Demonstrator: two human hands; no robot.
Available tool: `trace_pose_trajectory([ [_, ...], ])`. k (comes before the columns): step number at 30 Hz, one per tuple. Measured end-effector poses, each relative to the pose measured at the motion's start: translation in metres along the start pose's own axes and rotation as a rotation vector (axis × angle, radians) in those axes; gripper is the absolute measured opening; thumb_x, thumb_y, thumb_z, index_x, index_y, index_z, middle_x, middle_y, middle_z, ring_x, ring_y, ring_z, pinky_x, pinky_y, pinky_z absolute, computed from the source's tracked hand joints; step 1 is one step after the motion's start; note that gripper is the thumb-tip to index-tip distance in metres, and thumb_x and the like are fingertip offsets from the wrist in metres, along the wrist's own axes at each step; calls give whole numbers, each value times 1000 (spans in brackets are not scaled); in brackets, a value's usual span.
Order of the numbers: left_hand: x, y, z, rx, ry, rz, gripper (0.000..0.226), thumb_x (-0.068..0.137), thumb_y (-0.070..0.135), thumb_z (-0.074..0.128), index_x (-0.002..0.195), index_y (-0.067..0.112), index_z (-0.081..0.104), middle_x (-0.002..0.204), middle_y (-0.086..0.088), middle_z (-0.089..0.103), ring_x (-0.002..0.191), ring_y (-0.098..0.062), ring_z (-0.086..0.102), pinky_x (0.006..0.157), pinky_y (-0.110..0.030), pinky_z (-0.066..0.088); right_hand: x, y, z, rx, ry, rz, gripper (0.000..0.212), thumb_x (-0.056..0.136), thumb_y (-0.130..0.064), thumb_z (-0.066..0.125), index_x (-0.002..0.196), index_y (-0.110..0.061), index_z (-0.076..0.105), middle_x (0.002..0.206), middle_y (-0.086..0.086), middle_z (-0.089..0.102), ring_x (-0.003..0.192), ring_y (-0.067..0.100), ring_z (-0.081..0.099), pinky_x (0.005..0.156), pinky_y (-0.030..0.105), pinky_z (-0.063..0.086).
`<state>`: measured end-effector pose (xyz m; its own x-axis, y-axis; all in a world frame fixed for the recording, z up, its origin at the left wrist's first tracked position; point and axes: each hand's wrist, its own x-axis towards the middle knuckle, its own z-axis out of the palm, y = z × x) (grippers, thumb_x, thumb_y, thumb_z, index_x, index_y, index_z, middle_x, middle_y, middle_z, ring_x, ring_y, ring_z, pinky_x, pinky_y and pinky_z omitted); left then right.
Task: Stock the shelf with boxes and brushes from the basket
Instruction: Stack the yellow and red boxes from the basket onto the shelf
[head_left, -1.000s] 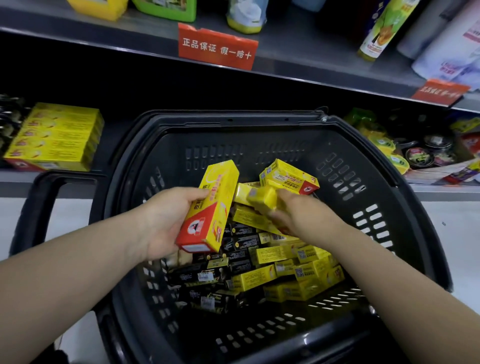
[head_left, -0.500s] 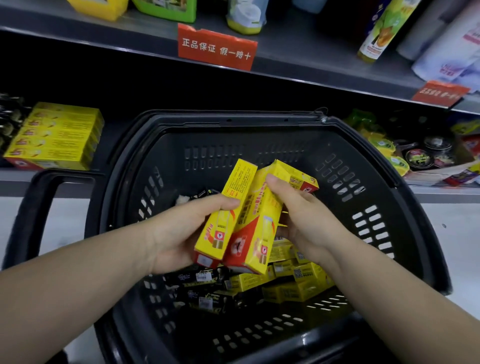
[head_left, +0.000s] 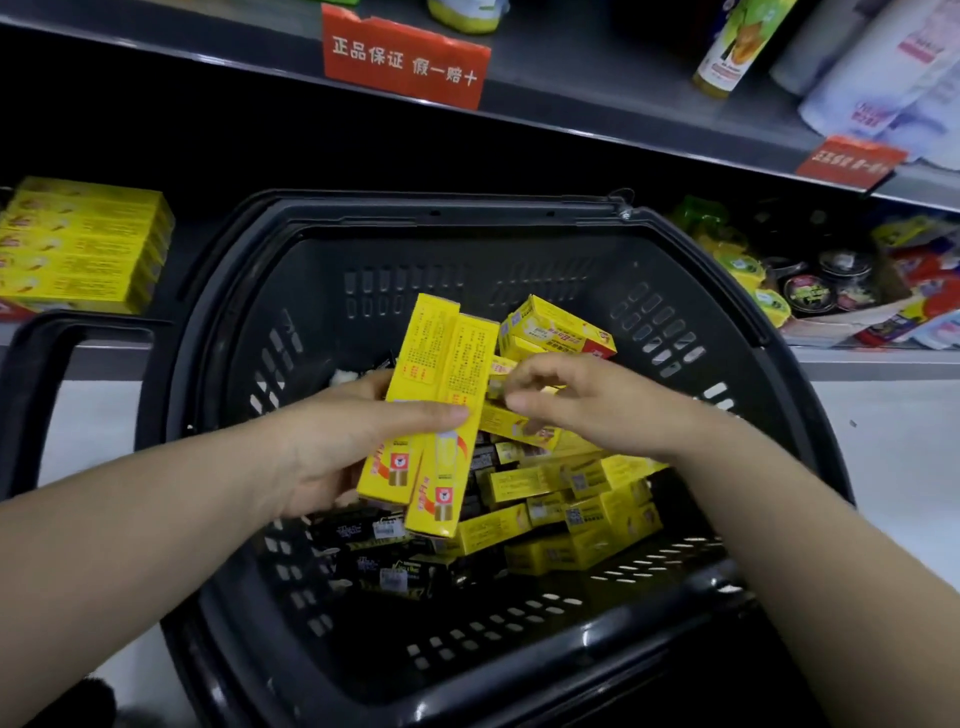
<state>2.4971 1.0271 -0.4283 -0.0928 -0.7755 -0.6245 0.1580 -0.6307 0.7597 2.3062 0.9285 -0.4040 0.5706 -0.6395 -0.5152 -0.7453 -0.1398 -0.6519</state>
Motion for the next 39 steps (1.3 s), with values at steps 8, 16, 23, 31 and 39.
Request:
trace_pose_trajectory([
  [8, 2, -2, -6, 60, 52, -58, 64, 50, 35, 77, 111, 21, 62, 89, -9, 75, 81, -30, 72, 72, -48, 58, 21, 87, -12, -758, -299, 373, 69, 76, -11, 75, 136, -27, 43, 143, 1, 42, 126, 23, 45, 91, 31, 45],
  [16, 2, -2, -14, -17, 124, -37, 50, 57, 28, 76, 105, 15, 68, 86, -4, 76, 74, -16, 72, 52, -26, 55, 22, 43, -24, -334, 148, 14, 26, 83, -29, 69, 104, -14, 61, 98, 0, 63, 91, 9, 59, 81, 34, 49],
  [23, 2, 1, -9, -91, 99, -28, 52, 57, 35, 74, 105, 17, 68, 88, -6, 76, 74, -20, 73, 51, -28, 57, 4, -3, 13, 575, 233, 17, 31, 92, -26, 57, 117, -11, 49, 97, 7, 72, 84, 16, 69, 63, 24, 56],
  [31, 0, 2, -4, -108, -16, -51, 53, 55, 33, 73, 105, 16, 70, 94, -11, 75, 84, -26, 72, 65, -37, 60, 2, -15, 33, 851, 115, 82, 61, 83, -43, 60, 129, -6, 48, 104, 14, 65, 88, 32, 55, 69, 34, 46],
  [39, 2, 2, -6, -128, -28, -36, 53, 57, 34, 73, 107, 17, 69, 98, -9, 74, 87, -25, 72, 69, -36, 59, 10, -3, 30, 676, 170, 65, 44, 84, -44, 61, 124, -30, 49, 106, 1, 63, 84, 13, 57, 71, 26, 49],
])
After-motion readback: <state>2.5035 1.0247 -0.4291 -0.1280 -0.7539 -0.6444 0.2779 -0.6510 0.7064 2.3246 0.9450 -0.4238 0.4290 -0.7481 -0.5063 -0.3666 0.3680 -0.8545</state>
